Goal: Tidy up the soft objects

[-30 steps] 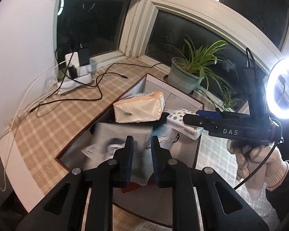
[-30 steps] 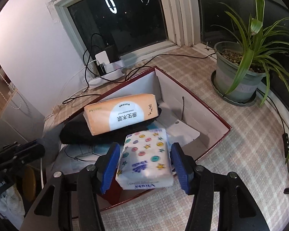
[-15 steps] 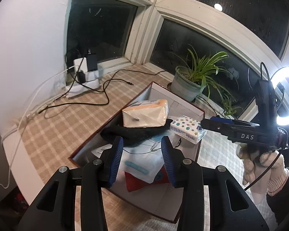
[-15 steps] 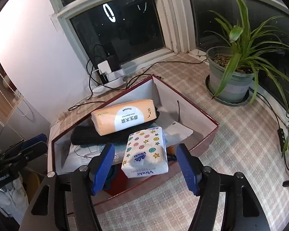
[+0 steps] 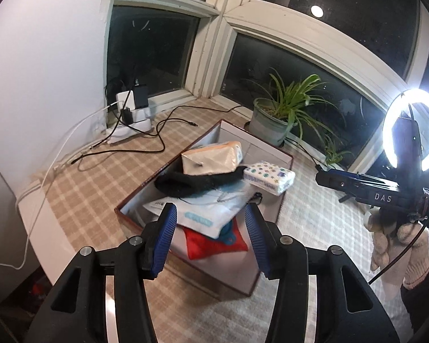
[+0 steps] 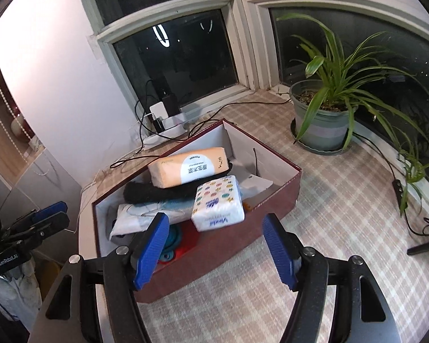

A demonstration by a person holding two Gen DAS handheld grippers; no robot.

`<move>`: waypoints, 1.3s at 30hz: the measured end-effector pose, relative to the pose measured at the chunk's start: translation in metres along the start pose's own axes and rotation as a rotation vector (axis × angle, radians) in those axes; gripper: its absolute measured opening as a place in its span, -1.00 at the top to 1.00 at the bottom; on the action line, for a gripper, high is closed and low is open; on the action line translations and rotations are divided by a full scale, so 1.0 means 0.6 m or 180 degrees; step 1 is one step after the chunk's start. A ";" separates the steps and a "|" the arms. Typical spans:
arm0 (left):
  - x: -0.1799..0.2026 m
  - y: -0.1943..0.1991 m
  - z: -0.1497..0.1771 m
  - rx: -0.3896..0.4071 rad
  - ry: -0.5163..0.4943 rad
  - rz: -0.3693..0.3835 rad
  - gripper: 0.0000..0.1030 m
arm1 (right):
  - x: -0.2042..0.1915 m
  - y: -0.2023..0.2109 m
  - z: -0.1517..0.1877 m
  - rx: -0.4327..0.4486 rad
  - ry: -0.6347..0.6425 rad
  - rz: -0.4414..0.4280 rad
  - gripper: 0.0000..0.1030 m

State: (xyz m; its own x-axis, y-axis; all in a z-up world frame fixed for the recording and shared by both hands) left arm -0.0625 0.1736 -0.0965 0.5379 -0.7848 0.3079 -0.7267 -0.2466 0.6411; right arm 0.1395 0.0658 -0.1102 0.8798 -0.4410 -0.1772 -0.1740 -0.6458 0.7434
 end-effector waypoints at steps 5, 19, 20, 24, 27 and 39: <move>0.020 0.037 0.007 0.0096 -0.0036 -0.0015 -0.24 | -0.011 0.040 0.024 0.0064 0.0034 0.0024 -0.38; 0.061 0.099 0.040 0.0115 -0.0184 -0.0331 -0.55 | -0.058 0.134 0.094 0.0272 0.0161 0.0295 -0.56; 0.063 0.104 0.042 0.0124 -0.0193 -0.0346 -0.55 | -0.062 0.143 0.102 0.0286 0.0160 0.0304 -0.56; 0.070 0.116 0.051 0.0124 -0.0192 -0.0384 -0.55 | -0.074 0.167 0.121 0.0337 0.0159 0.0354 -0.56; 0.077 0.125 0.057 0.0124 -0.0179 -0.0370 -0.55 | -0.080 0.184 0.136 0.0371 0.0143 0.0401 -0.57; 0.102 0.142 0.062 0.0178 -0.0240 -0.0322 -0.55 | -0.093 0.238 0.165 0.0540 0.0174 0.0555 -0.58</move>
State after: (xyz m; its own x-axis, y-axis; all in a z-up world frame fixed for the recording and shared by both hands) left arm -0.1076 0.0835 -0.0493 0.5775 -0.7943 0.1886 -0.6943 -0.3564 0.6253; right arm 0.0218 -0.0634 -0.0578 0.8518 -0.5236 -0.0173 -0.3928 -0.6603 0.6400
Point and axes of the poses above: each gripper's, at about its wrist camera, not at the fingertips, and y roughly against the way its jaws point, x to its right, z to its underside, the point moved 3 cm from there along -y, roughly the way its jaws point, and after that the axes turned 4 degrees about z, right-handed, at the moved point
